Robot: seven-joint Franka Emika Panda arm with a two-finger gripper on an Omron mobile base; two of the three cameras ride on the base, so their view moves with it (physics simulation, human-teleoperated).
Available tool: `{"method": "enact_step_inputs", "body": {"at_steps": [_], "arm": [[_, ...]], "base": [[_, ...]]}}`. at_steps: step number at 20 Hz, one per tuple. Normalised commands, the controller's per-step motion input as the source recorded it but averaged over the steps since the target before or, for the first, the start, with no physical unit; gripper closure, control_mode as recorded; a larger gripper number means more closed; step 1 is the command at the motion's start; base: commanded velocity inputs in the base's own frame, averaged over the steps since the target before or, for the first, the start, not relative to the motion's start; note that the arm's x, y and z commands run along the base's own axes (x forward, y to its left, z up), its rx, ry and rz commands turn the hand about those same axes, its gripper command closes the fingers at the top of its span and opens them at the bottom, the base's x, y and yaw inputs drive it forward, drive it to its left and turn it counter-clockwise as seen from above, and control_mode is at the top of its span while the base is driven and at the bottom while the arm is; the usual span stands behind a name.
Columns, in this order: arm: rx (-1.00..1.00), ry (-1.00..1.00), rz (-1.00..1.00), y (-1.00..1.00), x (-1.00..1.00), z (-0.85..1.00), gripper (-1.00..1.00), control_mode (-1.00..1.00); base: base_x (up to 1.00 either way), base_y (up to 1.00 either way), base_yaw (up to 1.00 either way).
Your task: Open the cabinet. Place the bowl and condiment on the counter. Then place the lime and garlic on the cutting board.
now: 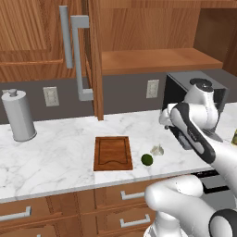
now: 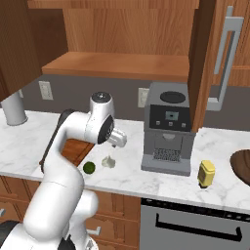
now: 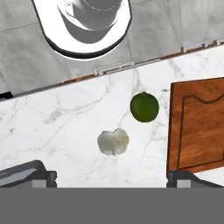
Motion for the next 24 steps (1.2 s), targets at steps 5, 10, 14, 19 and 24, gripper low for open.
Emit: {"method": "enact_step_inputs", "body": {"at_steps": [5, 10, 14, 19, 24], "arm": [[-0.04, 0.00, 0.00, 0.00, 0.11, -0.34, -1.00, -1.00], [0.00, 0.00, 0.00, 0.00, 0.01, -0.30, -1.00, -1.00], [0.00, 0.00, 0.01, 0.06, 0.00, -0.22, -1.00, -1.00], [-0.04, 0.00, 0.00, 0.12, 0.12, -0.16, -1.00, -1.00], [-0.07, 0.00, 0.00, 0.06, 0.27, -0.11, -1.00, -1.00]], "base": [[0.00, 0.00, 0.00], [0.00, 0.00, 0.00], [0.00, 0.00, 0.00], [0.00, 0.00, 0.00], [0.00, 0.00, 0.00]]}}
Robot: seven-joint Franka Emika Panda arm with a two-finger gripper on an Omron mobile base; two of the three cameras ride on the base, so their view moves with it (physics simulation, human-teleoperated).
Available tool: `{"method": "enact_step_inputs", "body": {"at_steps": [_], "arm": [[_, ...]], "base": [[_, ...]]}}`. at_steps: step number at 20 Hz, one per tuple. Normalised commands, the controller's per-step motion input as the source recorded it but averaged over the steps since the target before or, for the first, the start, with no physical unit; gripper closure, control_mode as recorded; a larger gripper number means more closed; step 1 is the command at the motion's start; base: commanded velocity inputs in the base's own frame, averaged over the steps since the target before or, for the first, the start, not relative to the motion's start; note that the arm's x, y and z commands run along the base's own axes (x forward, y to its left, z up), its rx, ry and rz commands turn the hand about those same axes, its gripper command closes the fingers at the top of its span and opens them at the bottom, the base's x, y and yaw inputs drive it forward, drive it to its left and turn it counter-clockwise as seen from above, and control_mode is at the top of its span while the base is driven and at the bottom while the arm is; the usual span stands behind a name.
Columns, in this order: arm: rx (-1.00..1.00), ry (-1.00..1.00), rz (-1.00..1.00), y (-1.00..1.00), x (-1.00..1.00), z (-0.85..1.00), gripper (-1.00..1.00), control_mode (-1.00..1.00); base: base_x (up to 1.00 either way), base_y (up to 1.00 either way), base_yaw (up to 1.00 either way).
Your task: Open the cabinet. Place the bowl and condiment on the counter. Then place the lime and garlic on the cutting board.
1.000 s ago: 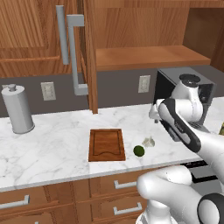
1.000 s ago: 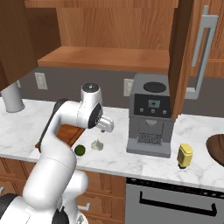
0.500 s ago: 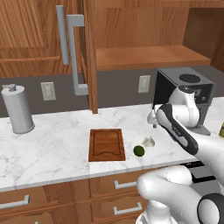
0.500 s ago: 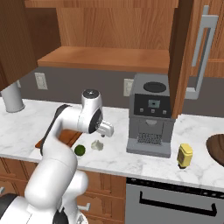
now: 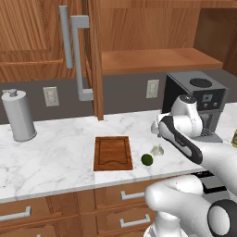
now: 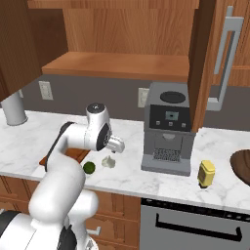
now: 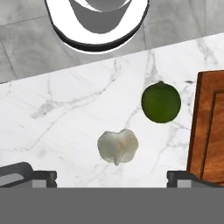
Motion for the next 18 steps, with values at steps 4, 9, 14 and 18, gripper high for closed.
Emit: {"method": "enact_step_inputs", "body": {"at_steps": [4, 9, 14, 18], "arm": [[-0.06, 0.00, 0.00, 0.00, 0.18, -0.16, -1.00, -1.00], [-0.01, 0.00, 0.00, 0.00, 0.01, -0.15, -1.00, -1.00], [0.00, 0.00, 0.00, 0.01, 0.00, -0.19, -1.00, -1.00], [0.00, 0.00, 0.00, 0.01, 0.00, -0.24, -1.00, -1.00]], "base": [[0.00, 0.00, 0.00], [0.00, 0.00, 0.00], [0.00, 0.00, 0.00], [0.00, 0.00, 0.00]]}}
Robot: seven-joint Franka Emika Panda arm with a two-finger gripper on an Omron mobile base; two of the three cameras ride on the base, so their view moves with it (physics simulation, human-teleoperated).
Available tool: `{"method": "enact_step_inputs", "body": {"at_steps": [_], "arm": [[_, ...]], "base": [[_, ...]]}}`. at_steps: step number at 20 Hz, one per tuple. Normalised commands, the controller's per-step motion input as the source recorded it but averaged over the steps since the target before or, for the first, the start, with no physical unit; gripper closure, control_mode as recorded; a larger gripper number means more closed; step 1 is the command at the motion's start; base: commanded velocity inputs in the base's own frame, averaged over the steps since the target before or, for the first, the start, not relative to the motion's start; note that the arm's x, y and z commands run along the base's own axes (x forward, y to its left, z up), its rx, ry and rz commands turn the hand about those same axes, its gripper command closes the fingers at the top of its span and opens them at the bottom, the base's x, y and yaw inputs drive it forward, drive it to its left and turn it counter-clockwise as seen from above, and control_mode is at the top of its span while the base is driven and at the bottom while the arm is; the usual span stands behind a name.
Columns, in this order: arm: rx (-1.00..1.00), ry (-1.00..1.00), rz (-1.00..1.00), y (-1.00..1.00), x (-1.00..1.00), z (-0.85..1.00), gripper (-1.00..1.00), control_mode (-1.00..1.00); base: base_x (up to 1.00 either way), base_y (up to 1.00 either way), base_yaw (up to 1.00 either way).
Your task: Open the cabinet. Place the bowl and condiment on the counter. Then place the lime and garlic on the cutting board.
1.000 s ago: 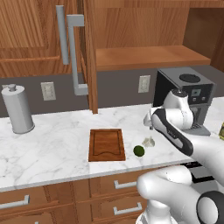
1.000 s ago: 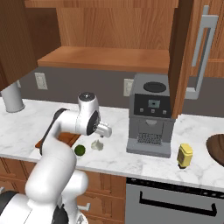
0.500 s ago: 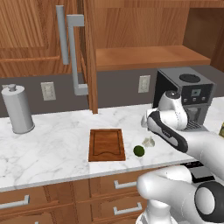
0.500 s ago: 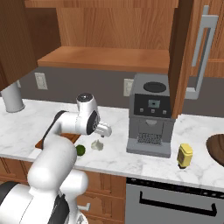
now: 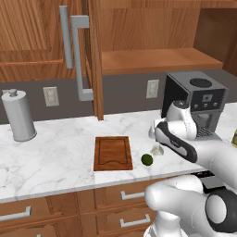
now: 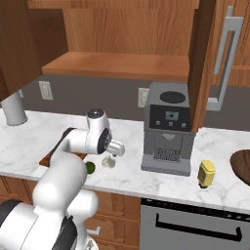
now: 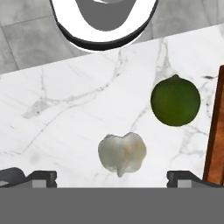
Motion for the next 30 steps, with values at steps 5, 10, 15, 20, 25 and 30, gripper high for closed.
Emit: {"method": "enact_step_inputs", "body": {"at_steps": [5, 10, 15, 20, 25, 30], "arm": [[0.00, 0.00, 0.00, 0.02, 0.00, -0.21, -1.00, -1.00], [0.00, 0.01, 0.00, 0.01, 0.00, -0.23, -1.00, -1.00], [0.00, 0.01, 0.00, 0.00, 0.02, -0.21, -1.00, -1.00], [0.00, 0.00, 0.00, 0.00, 0.17, -0.19, -1.00, -1.00], [0.00, 0.00, 0.00, 0.03, 0.20, -0.20, -1.00, -1.00], [0.00, 0.01, 0.00, 0.08, 0.19, -0.20, -1.00, -1.00]], "base": [[0.00, 0.00, 0.00], [0.00, 0.00, 0.00], [0.00, 0.00, 0.00], [0.00, 0.00, 0.00], [0.00, 0.00, 0.00], [0.00, 0.00, 0.00]]}}
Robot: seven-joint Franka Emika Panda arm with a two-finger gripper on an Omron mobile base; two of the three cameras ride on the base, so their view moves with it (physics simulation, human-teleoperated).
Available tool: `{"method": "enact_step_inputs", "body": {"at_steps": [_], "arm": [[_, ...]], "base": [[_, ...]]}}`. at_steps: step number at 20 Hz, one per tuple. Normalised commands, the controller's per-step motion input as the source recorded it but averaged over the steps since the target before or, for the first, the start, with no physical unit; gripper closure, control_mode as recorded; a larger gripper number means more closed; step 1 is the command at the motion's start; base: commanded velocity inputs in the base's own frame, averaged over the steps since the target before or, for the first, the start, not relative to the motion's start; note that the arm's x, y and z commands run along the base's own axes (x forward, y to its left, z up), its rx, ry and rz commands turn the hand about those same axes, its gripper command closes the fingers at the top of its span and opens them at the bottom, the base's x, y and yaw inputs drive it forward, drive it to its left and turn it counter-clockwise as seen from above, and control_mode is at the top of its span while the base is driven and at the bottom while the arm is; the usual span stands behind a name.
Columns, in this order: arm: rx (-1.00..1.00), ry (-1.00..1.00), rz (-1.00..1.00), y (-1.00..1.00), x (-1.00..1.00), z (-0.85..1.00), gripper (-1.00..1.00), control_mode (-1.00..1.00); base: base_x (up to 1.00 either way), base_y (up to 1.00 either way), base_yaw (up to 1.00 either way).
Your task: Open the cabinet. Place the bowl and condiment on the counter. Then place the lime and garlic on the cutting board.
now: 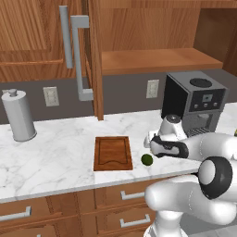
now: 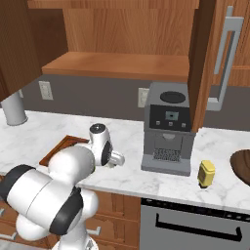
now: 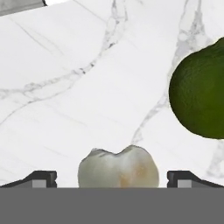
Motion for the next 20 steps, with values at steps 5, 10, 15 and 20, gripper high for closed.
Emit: {"method": "enact_step_inputs", "body": {"at_steps": [5, 10, 15, 20], "arm": [[0.00, 0.01, 0.00, 0.07, 0.12, -0.16, -1.00, -1.00], [0.00, 0.00, 0.00, 0.00, 0.10, -0.12, -1.00, -1.00], [0.00, 0.00, 0.00, 0.00, 0.03, -0.15, -1.00, -1.00], [0.00, 0.00, 0.00, 0.00, 0.00, -0.20, 1.00, -1.00]], "base": [[0.00, 0.00, 0.00], [0.00, 0.00, 0.00], [0.00, 0.00, 0.00], [0.00, 0.00, 0.00]]}}
